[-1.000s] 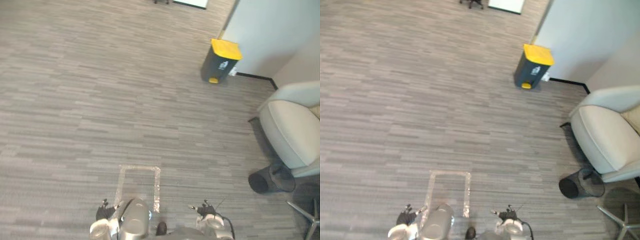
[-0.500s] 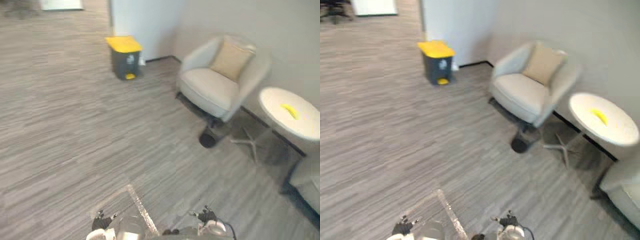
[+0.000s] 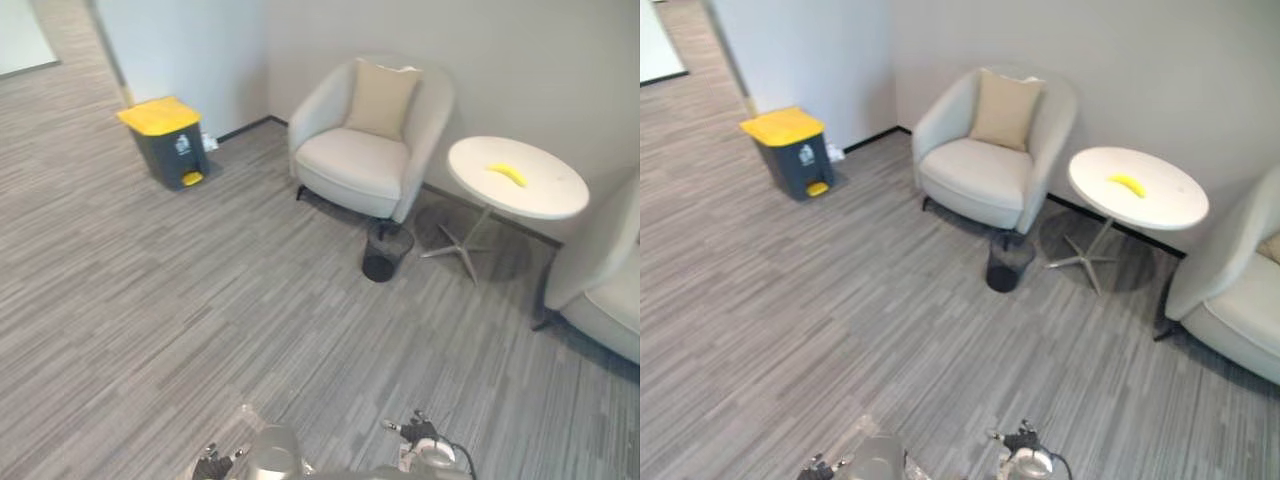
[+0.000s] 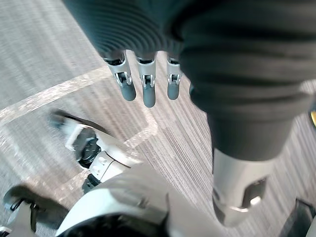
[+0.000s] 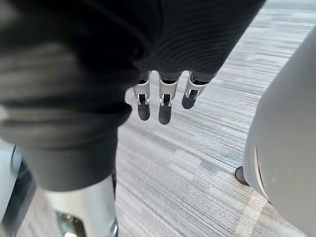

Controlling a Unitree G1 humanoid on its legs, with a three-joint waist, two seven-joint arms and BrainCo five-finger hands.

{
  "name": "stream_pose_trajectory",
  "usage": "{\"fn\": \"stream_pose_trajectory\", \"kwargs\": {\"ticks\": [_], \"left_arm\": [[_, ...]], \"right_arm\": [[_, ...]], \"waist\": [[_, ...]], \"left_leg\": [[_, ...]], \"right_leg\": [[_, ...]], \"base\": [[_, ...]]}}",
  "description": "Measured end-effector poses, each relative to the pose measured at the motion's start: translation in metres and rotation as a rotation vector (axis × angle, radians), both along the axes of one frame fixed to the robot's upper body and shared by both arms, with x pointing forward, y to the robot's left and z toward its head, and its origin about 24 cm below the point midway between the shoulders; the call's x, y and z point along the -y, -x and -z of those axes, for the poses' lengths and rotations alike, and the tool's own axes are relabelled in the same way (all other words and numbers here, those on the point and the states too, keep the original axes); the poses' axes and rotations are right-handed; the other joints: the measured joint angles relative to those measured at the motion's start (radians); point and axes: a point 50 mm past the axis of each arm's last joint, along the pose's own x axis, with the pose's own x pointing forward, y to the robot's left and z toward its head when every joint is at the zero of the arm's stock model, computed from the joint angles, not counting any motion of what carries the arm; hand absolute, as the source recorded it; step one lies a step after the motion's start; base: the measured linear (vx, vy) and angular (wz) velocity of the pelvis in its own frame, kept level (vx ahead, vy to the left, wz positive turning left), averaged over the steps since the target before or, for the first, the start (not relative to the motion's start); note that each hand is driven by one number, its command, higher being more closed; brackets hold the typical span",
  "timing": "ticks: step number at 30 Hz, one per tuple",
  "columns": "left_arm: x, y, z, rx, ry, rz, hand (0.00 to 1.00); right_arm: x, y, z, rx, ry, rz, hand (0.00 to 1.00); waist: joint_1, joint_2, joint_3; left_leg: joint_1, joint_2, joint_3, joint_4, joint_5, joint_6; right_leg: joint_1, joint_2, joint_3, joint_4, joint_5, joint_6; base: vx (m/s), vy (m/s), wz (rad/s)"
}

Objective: Organize the slippers on the shoe rack

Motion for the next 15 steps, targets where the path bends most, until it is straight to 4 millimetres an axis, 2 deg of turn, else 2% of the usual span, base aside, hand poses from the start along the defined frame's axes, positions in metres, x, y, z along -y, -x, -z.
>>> {"fn": "stream_pose_trajectory", "kwargs": {"ticks": [1,5,7,9,11,15], "left_arm": [[-0.004,-0.001,-0.001,0.002,-0.012,0.002,0.0],[-0.003,-0.009,-0.001,0.016,-0.011,0.002,0.0],[-0.003,-0.012,-0.001,0.015,-0.008,0.002,0.0],[-0.002,-0.013,0.001,0.004,-0.007,-0.005,0.0],[-0.003,-0.012,0.001,0.0,-0.01,-0.01,0.0],[-0.003,-0.011,0.003,-0.01,-0.01,-0.02,0.0]], "right_arm": [[0.0,0.0,0.0,-0.003,-0.003,-0.003,0.0],[-0.002,0.004,0.001,-0.015,-0.004,-0.007,0.0],[-0.002,0.004,0.001,-0.013,-0.003,-0.006,0.0],[-0.004,0.004,0.001,-0.013,-0.003,-0.027,0.0],[-0.006,0.004,0.001,-0.014,-0.004,-0.039,0.0],[-0.006,0.004,0.001,-0.014,-0.002,-0.04,0.0]], "waist": [[-0.005,-0.006,-0.004],[-0.001,-0.018,-0.013],[-0.002,-0.016,-0.014],[-0.003,-0.013,-0.016],[-0.003,-0.014,-0.017],[-0.007,-0.013,-0.022]], "left_leg": [[0.006,-0.012,0.033,-0.014,0.001,0.019],[0.023,-0.013,0.134,0.002,-0.03,0.058],[0.025,-0.016,0.158,-0.004,-0.035,0.066],[0.057,-0.006,0.225,-0.036,-0.038,0.076],[0.082,0.001,0.263,-0.059,-0.035,0.081],[0.134,0.011,0.339,-0.097,-0.028,0.092]], "right_leg": [[0.003,-0.022,0.012,-0.011,0.012,0.024],[0.011,-0.04,0.091,-0.057,0.04,0.065],[0.01,-0.046,0.113,-0.08,0.055,0.075],[0.013,-0.054,0.138,-0.112,0.1,0.091],[0.012,-0.059,0.135,-0.112,0.113,0.094],[0.017,-0.077,0.051,-0.111,0.127,0.091]], "base": [[0.15,0.214,-0.58],[0.16,0.202,-0.64],[0.08,0.126,-0.51],[0.09,0.166,-0.79],[0.04,0.089,-0.68],[0.0,0.02,-0.5]]}}
